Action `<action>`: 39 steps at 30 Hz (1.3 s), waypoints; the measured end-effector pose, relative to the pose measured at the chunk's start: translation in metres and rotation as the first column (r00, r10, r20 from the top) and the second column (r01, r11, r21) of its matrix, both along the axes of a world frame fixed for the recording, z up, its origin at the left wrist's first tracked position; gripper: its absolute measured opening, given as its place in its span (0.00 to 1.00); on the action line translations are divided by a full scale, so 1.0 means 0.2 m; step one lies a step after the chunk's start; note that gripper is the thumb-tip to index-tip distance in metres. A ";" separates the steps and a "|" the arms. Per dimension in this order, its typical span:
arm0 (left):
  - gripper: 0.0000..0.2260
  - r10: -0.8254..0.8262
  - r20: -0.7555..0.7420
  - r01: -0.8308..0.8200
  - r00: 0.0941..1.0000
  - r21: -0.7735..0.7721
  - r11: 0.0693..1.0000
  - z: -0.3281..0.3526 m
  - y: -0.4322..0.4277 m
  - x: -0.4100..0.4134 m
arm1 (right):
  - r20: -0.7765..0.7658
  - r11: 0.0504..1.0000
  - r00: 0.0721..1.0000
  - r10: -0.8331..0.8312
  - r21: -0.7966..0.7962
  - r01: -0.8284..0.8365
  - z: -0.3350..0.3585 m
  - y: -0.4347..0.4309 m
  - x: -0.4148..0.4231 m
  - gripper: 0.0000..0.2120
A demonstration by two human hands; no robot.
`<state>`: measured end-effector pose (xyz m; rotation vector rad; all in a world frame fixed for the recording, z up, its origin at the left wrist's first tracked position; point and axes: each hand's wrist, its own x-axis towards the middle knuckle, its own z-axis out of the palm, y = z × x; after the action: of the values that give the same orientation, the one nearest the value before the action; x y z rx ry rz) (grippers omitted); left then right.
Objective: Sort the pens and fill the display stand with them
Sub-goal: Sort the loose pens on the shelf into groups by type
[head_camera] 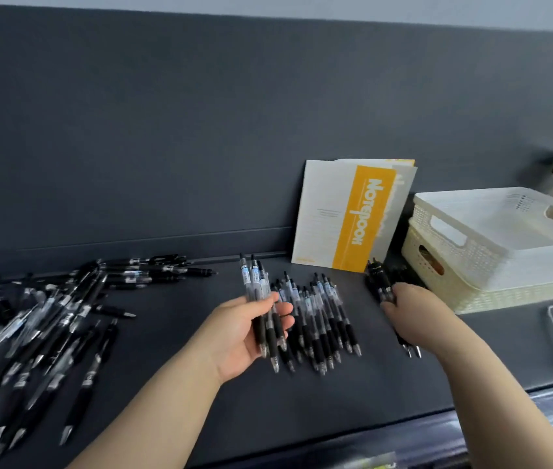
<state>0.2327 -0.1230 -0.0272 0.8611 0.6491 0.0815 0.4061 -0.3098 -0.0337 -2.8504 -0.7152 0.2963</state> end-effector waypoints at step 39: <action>0.10 0.113 -0.471 0.388 0.875 0.821 0.420 -0.07 -0.17 0.09 | -0.158 0.916 0.937 0.311 0.313 -0.251 -0.06 0.17 -0.13 0.18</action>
<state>0.2501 -0.1579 -0.0408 2.0755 0.9997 0.0669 0.3806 -0.2759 -0.0450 -2.3966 -1.0345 0.4771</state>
